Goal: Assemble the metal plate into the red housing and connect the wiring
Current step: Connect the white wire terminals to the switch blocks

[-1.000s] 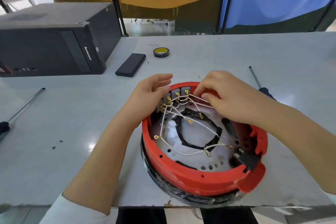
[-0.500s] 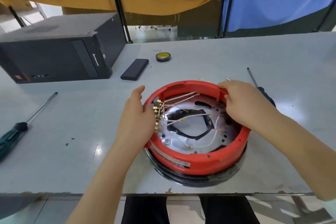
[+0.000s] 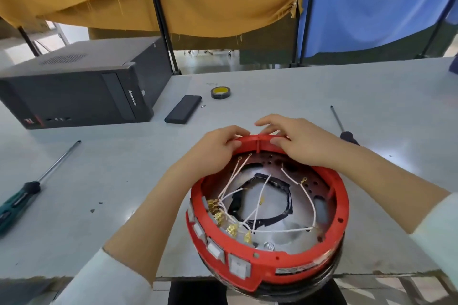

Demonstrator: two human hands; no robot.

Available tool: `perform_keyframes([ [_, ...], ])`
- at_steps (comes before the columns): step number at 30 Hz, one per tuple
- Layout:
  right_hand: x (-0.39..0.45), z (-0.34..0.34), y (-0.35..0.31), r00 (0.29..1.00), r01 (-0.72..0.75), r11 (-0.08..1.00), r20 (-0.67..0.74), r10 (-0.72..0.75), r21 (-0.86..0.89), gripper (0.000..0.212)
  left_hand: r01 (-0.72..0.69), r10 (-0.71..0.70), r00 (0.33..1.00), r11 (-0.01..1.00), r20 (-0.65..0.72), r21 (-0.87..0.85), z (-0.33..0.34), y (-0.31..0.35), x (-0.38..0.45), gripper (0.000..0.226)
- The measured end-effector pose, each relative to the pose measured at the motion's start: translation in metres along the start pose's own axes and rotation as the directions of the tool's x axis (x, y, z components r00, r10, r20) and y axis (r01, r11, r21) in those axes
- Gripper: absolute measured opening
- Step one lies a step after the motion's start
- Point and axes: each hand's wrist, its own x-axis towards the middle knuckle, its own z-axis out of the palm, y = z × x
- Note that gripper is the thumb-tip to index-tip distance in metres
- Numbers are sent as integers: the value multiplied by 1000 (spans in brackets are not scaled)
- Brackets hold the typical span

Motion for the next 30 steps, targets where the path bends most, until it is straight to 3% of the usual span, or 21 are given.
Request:
perform_keyframes([
  [6, -7, -15, 14, 988, -157, 955, -27, 155, -253, 40, 204, -204, 960, 979, -191, -20, 0, -14, -9, 38],
  [10, -4, -9, 12, 992, -113, 938, -92, 88, -328, 44, 262, -235, 959, 948, -159, 179, 2, -10, -17, 48],
  [14, 8, -4, 9, 999, -18, 971, -41, 8, -237, 42, 218, -200, 975, 943, -96, 251, -11, -6, -12, 53],
  [17, 13, -1, 3, 998, 43, 974, -31, -52, -224, 38, 41, -40, 999, 990, -16, 135, -12, -2, 5, 48],
  [21, 11, 6, -13, 958, 227, 939, -113, -263, -260, 15, -15, 18, 999, 996, 36, -87, -5, -2, 25, 29],
  [23, 7, 12, -18, 967, 236, 933, -30, -253, -272, 7, -36, 43, 998, 991, 49, -130, -2, -5, 28, 27],
  [25, 6, 21, -17, 974, 211, 907, 5, -225, -366, 17, -26, 38, 997, 984, 62, -177, 1, -9, 29, 29],
  [27, 4, 26, -16, 978, 179, 904, -32, -207, -388, 22, -27, 37, 998, 979, 45, -202, 2, -13, 31, 30],
  [30, 0, 28, -15, 982, 148, 927, -58, -178, -345, 13, -33, 39, 999, 965, 19, -259, 5, -17, 32, 28],
])
